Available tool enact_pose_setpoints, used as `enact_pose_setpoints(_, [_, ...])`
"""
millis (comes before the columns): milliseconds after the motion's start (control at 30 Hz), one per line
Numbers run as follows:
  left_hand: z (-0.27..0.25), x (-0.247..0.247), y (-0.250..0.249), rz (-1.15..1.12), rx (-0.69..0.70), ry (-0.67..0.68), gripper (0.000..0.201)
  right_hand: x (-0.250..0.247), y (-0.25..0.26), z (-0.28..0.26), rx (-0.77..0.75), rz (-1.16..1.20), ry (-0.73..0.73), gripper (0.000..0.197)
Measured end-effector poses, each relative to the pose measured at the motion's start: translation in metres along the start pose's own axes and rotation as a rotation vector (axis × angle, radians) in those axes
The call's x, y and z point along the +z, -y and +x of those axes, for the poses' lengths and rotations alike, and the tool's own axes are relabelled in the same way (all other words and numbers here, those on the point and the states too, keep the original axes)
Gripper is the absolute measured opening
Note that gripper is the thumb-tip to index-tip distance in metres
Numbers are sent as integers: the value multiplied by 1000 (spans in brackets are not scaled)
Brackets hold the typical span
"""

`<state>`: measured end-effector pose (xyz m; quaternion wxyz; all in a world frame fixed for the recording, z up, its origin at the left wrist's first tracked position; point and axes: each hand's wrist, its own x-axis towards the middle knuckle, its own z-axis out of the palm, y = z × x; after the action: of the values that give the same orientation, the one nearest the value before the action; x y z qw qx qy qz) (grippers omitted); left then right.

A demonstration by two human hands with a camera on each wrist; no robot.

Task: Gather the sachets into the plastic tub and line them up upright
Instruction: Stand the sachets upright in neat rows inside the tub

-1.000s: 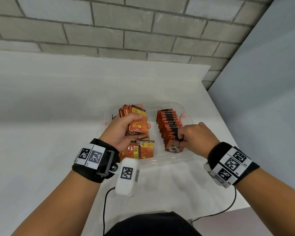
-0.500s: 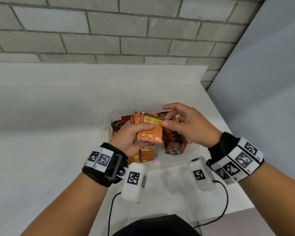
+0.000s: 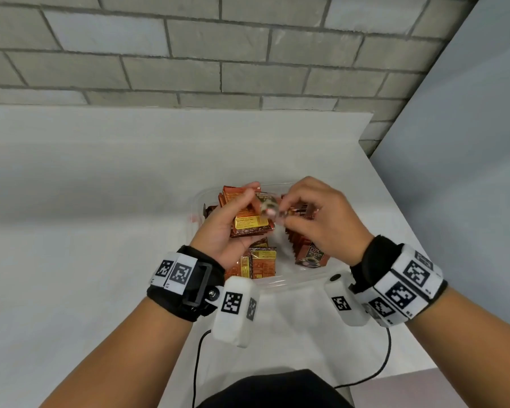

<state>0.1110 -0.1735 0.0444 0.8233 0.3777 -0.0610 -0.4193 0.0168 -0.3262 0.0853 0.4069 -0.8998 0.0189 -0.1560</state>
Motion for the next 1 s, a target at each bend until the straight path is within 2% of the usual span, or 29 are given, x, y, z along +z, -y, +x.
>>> enact_pose_setpoints(67, [1,2,0,30,23,11,27,3,-3,-5,2,-30,132,20])
enact_pose_setpoints(100, [1,3,-1,57,35,6,27,3,-5,-6,3,-29,152,23])
enact_pose_setpoints(267, [-3,5,0,151,19,93,53,-9,-6,-1,53,-72,14,32])
enact_pose_setpoints(400, [-1,10,4,220,-8,126,59,-14,-7,1,231,15,135,47])
enact_pose_setpoints(500, [0,11,3,256,17,90,53,-23,-11,-4,234,-32,162,31])
enact_pose_setpoints(600, [5,5,-3,197,34,-60,43,-35,-20,-14,282,-103,205,12])
enact_pose_setpoints(733, [8,-7,-9,95,34,-132,35,-37,-36,-26,340,-403,341,20])
enact_pose_setpoints(833, [7,-9,-10,86,26,-135,41,-31,-44,-29,385,-610,463,8])
enact_pose_setpoints(1000, [6,-10,-10,86,22,-161,26,-22,-44,-25,308,-879,559,10])
